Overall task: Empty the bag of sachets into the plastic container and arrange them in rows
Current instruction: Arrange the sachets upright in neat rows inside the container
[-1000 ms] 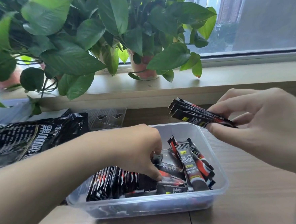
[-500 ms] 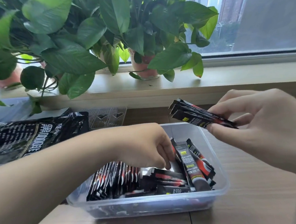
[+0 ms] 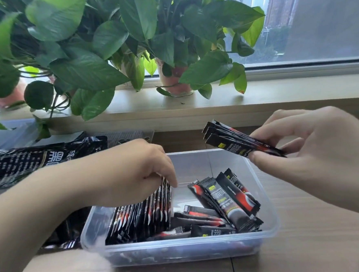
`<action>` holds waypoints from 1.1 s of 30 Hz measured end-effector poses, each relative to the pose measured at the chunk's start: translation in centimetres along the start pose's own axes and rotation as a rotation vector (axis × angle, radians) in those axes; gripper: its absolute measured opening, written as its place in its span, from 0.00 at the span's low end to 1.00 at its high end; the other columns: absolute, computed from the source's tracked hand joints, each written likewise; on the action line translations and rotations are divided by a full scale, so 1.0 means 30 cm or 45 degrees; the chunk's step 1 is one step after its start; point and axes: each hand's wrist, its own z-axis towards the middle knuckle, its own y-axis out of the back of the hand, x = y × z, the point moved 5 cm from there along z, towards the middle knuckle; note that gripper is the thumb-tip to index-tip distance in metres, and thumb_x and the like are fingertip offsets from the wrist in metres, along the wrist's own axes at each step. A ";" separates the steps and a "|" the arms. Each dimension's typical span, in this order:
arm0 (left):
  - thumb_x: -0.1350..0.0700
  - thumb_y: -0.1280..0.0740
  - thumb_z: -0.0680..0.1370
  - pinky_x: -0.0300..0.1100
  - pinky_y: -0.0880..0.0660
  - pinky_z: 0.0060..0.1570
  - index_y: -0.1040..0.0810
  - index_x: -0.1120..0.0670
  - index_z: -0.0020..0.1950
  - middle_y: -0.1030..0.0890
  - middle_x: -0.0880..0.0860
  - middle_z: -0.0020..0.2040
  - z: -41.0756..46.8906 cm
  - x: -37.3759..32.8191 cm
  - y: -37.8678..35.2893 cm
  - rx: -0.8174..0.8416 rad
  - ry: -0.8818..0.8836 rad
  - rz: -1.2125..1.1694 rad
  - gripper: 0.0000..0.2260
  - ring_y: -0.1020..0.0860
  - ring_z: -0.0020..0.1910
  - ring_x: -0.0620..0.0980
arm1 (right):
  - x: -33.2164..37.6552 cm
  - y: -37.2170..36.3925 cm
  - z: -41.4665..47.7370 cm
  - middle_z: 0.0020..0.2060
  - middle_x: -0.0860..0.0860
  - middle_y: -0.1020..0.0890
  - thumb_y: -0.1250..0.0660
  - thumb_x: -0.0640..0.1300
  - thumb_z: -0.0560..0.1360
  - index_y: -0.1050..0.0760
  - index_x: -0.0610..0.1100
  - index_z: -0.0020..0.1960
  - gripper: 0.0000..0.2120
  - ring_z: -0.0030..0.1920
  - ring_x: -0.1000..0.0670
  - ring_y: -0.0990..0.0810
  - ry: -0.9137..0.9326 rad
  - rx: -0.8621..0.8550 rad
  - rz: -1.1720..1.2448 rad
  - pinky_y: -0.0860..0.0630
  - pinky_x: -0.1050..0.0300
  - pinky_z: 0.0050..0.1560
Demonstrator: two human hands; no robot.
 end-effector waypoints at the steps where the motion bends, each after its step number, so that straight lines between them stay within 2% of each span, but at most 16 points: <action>1: 0.62 0.37 0.70 0.36 0.24 0.52 0.12 0.47 0.49 0.14 0.41 0.47 -0.023 0.012 0.006 -0.036 -0.024 -0.009 0.17 0.19 0.49 0.39 | 0.007 -0.004 0.002 0.38 0.59 0.17 0.25 0.47 0.65 0.15 0.57 0.38 0.05 0.35 0.57 0.18 -0.004 0.003 -0.009 0.28 0.71 0.34; 4: 0.63 0.26 0.73 0.26 0.27 0.46 0.12 0.47 0.46 0.15 0.40 0.44 -0.094 0.058 0.008 -0.138 -0.001 -0.074 0.11 0.18 0.44 0.35 | 0.034 -0.021 0.006 0.36 0.60 0.17 0.26 0.47 0.64 0.16 0.56 0.37 0.04 0.36 0.59 0.18 -0.010 0.022 -0.027 0.28 0.72 0.36; 6: 0.56 0.23 0.73 0.26 0.27 0.45 0.12 0.45 0.47 0.16 0.38 0.43 -0.129 0.078 -0.007 -0.131 0.019 -0.092 0.06 0.18 0.43 0.35 | 0.052 -0.032 0.009 0.37 0.59 0.17 0.26 0.47 0.65 0.16 0.56 0.37 0.04 0.38 0.58 0.18 0.000 0.042 -0.048 0.25 0.69 0.37; 8: 0.49 0.22 0.72 0.26 0.27 0.45 0.13 0.44 0.47 0.17 0.38 0.44 -0.144 0.092 -0.024 -0.094 0.068 -0.099 0.05 0.19 0.44 0.35 | 0.070 -0.043 0.012 0.38 0.59 0.17 0.27 0.49 0.65 0.15 0.56 0.38 0.03 0.40 0.57 0.18 0.012 0.056 -0.076 0.19 0.54 0.41; 10: 0.44 0.22 0.71 0.30 0.25 0.46 0.14 0.43 0.48 0.17 0.38 0.44 -0.137 0.103 -0.038 -0.052 0.123 -0.052 0.08 0.19 0.45 0.35 | 0.087 -0.049 0.013 0.38 0.60 0.17 0.27 0.49 0.66 0.15 0.57 0.38 0.03 0.40 0.56 0.18 0.019 0.065 -0.083 0.19 0.49 0.42; 14: 0.43 0.22 0.69 0.39 0.23 0.48 0.19 0.45 0.45 0.18 0.38 0.41 -0.097 0.115 -0.063 0.132 0.250 0.111 0.11 0.22 0.43 0.35 | 0.116 -0.065 0.018 0.38 0.60 0.17 0.28 0.49 0.65 0.16 0.57 0.37 0.04 0.40 0.55 0.18 0.002 0.116 -0.124 0.20 0.51 0.41; 17: 0.42 0.23 0.69 0.36 0.23 0.46 0.21 0.43 0.45 0.20 0.38 0.42 -0.083 0.120 -0.048 0.152 0.249 0.139 0.11 0.23 0.44 0.34 | 0.128 -0.078 0.022 0.36 0.60 0.17 0.29 0.50 0.64 0.16 0.57 0.36 0.04 0.37 0.58 0.18 -0.051 0.155 -0.144 0.24 0.61 0.40; 19: 0.43 0.23 0.70 0.27 0.28 0.46 0.19 0.43 0.47 0.21 0.37 0.44 -0.083 0.117 -0.025 0.050 0.208 0.104 0.10 0.25 0.47 0.31 | 0.127 -0.088 0.026 0.32 0.61 0.18 0.29 0.50 0.63 0.17 0.57 0.35 0.03 0.35 0.61 0.19 -0.103 0.164 -0.186 0.27 0.68 0.42; 21: 0.47 0.23 0.71 0.23 0.32 0.47 0.16 0.43 0.49 0.20 0.37 0.47 -0.084 0.103 -0.011 -0.055 0.156 0.033 0.09 0.25 0.49 0.31 | 0.126 -0.104 0.028 0.27 0.61 0.19 0.28 0.50 0.62 0.18 0.57 0.34 0.02 0.32 0.63 0.20 -0.165 0.175 -0.231 0.28 0.72 0.38; 23: 0.50 0.24 0.73 0.26 0.31 0.54 0.15 0.41 0.53 0.19 0.37 0.52 -0.077 0.080 -0.021 -0.041 0.118 0.019 0.09 0.24 0.52 0.32 | 0.128 -0.130 0.026 0.25 0.60 0.19 0.27 0.50 0.63 0.18 0.57 0.34 0.02 0.29 0.62 0.21 -0.230 0.236 -0.276 0.27 0.69 0.35; 26: 0.54 0.26 0.75 0.33 0.32 0.63 0.17 0.38 0.60 0.20 0.35 0.60 -0.063 0.062 -0.050 0.112 0.122 0.019 0.15 0.26 0.60 0.35 | 0.130 -0.170 0.025 0.25 0.55 0.18 0.28 0.52 0.64 0.18 0.54 0.34 0.02 0.27 0.57 0.21 -0.342 0.332 -0.347 0.25 0.61 0.28; 28: 0.58 0.28 0.76 0.36 0.33 0.65 0.19 0.37 0.63 0.22 0.34 0.63 -0.054 0.065 -0.056 0.151 0.128 0.030 0.20 0.29 0.63 0.34 | 0.137 -0.191 0.026 0.27 0.50 0.17 0.28 0.52 0.64 0.17 0.51 0.33 0.06 0.30 0.53 0.19 -0.393 0.352 -0.405 0.21 0.57 0.30; 31: 0.62 0.31 0.76 0.36 0.34 0.65 0.21 0.34 0.64 0.24 0.31 0.66 -0.059 0.074 -0.068 0.163 0.117 0.057 0.25 0.34 0.62 0.33 | 0.141 -0.237 0.029 0.33 0.46 0.15 0.28 0.50 0.66 0.17 0.46 0.34 0.08 0.32 0.50 0.18 -0.453 0.384 -0.462 0.25 0.60 0.26; 33: 0.66 0.34 0.73 0.33 0.33 0.62 0.19 0.37 0.63 0.23 0.32 0.64 -0.071 0.074 -0.078 0.126 0.079 0.028 0.28 0.33 0.60 0.34 | 0.130 -0.272 0.032 0.36 0.43 0.15 0.27 0.47 0.67 0.18 0.42 0.36 0.08 0.35 0.48 0.18 -0.482 0.376 -0.433 0.20 0.57 0.34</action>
